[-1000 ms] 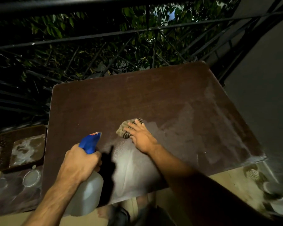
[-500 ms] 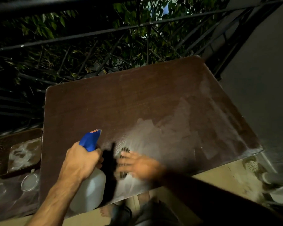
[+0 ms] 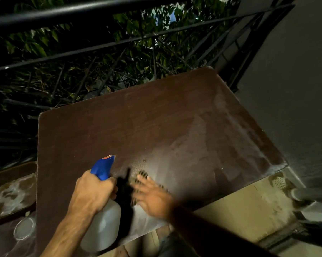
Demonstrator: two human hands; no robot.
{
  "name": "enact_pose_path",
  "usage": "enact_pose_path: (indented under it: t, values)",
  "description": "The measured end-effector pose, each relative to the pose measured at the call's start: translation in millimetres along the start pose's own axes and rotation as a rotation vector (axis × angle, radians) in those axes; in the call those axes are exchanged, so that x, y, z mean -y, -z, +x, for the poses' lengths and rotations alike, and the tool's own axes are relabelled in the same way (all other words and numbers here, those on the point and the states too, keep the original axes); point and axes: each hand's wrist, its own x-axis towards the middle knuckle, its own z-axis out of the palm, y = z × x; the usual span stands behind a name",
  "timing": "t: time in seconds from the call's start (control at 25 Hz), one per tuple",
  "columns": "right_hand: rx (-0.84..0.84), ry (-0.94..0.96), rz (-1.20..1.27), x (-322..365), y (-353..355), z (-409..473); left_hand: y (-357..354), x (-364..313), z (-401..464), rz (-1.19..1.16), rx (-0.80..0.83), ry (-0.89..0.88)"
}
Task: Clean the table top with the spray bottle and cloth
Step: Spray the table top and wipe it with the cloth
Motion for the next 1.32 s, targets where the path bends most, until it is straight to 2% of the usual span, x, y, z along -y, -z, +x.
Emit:
enact_pose_path:
  t: [0.12,0.2,0.4,0.48,0.52,0.6,0.72,0.8,0.88,0.96,1.12,1.2,1.24,1.32]
  values:
    - [0.128,0.132,-0.027,9,-7,-36,1,3,2,0.004,0.039,-0.023]
    - [0.110,0.077,-0.043,-15,6,-32,3,7,2,0.016,0.059,-0.046]
    - [-0.149,-0.571,-0.023,-85,51,4,8,20,2,0.032,0.118,-0.092]
    - [-0.219,-0.686,-0.013,-73,49,11,9,25,0,0.032,0.133,-0.086]
    - [-0.232,-0.662,-0.032,-57,40,13,10,27,0,0.033,0.135,-0.091]
    - [-0.207,-0.440,-0.076,-6,5,10,14,30,0,0.031,0.143,-0.111]
    - [-0.002,-0.046,-0.136,72,-55,-16,20,34,5,0.030,0.168,-0.138]
    - [0.085,0.071,-0.141,92,-66,-30,24,39,5,0.037,0.191,-0.163]
    - [0.097,0.096,-0.129,82,-50,-31,26,44,6,0.052,0.206,-0.201]
    - [0.041,-0.049,-0.145,54,-23,-30,28,50,10,0.047,0.211,-0.233]
    - [-0.192,-0.646,-0.071,-2,16,-38,27,63,12,0.066,0.227,-0.254]
    - [-0.293,-0.826,-0.052,2,14,-32,26,71,13,0.086,0.254,-0.253]
    - [-0.325,-0.849,-0.078,15,3,-25,27,73,13,0.090,0.266,-0.248]
    - [-0.322,-0.709,-0.108,61,-36,-8,28,77,16,0.101,0.292,-0.244]
